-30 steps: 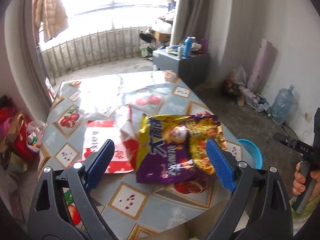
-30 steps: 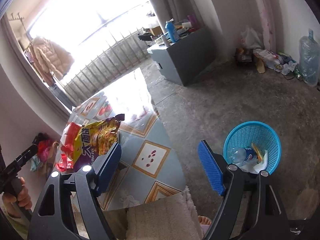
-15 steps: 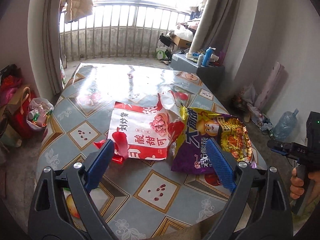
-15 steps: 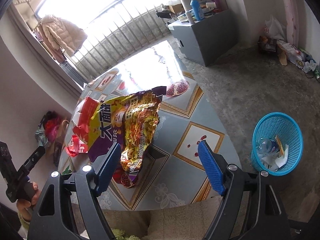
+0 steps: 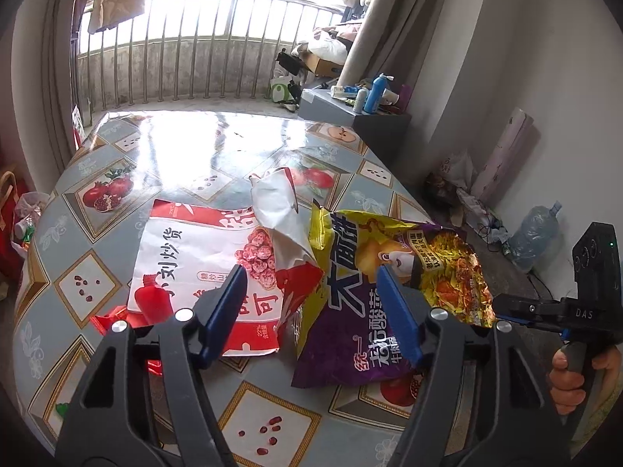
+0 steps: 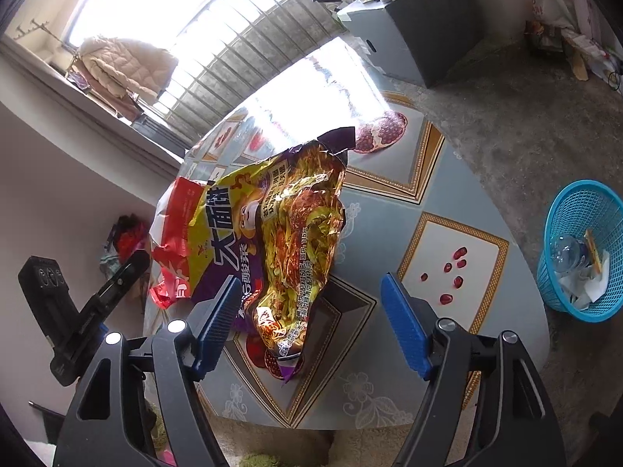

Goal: Collect trash
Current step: 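Grasp the red-white bag with the left gripper while the right gripper grasps the purple chip bag, then lift the red-white bag with the left gripper while the right gripper lifts the purple chip bag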

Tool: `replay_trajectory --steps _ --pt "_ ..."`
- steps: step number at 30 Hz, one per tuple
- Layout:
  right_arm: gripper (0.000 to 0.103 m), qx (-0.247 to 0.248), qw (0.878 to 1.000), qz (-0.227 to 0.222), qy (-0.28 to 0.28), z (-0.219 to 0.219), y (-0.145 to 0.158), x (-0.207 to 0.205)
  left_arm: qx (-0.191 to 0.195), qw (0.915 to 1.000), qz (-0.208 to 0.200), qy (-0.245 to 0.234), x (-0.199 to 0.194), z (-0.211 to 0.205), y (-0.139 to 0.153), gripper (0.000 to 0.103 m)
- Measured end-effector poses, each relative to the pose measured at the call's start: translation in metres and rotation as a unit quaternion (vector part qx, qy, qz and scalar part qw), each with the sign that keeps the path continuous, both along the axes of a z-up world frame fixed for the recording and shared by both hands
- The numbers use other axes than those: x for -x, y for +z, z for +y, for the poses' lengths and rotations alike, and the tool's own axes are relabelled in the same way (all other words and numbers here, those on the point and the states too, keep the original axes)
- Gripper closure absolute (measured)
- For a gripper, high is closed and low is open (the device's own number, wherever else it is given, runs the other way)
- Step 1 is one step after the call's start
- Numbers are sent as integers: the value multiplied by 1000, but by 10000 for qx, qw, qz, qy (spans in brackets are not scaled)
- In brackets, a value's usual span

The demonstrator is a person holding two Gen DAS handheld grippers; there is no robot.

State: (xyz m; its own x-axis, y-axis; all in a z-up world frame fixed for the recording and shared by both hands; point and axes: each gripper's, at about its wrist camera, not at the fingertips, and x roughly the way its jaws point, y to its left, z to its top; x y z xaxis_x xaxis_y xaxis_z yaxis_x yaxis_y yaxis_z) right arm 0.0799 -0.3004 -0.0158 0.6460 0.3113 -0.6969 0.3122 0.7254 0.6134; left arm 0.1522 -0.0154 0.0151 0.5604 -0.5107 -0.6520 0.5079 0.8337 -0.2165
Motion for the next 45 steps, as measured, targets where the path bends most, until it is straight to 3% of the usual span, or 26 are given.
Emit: replay_trajectory --steps 6,14,19,28,38,45 --pt "37 -241 9997 22 106 2 -11 -11 -273 9995 78 129 -9 -16 -12 58" --pt "52 -412 9991 69 83 1 -21 -14 -590 9977 60 335 -9 -25 -21 78" --pt "63 -477 9988 68 84 -2 -24 -13 -745 9967 -61 331 -5 -29 -21 79" --pt "65 -601 9981 91 101 -4 -28 -14 -823 9960 -129 328 -2 -33 -20 79" --pt "77 -593 9981 73 162 1 -28 -17 -838 9959 -160 309 -2 -34 -20 79" --pt "91 -571 9983 20 142 2 -27 -16 -789 9964 -164 250 -1 -29 -19 79"
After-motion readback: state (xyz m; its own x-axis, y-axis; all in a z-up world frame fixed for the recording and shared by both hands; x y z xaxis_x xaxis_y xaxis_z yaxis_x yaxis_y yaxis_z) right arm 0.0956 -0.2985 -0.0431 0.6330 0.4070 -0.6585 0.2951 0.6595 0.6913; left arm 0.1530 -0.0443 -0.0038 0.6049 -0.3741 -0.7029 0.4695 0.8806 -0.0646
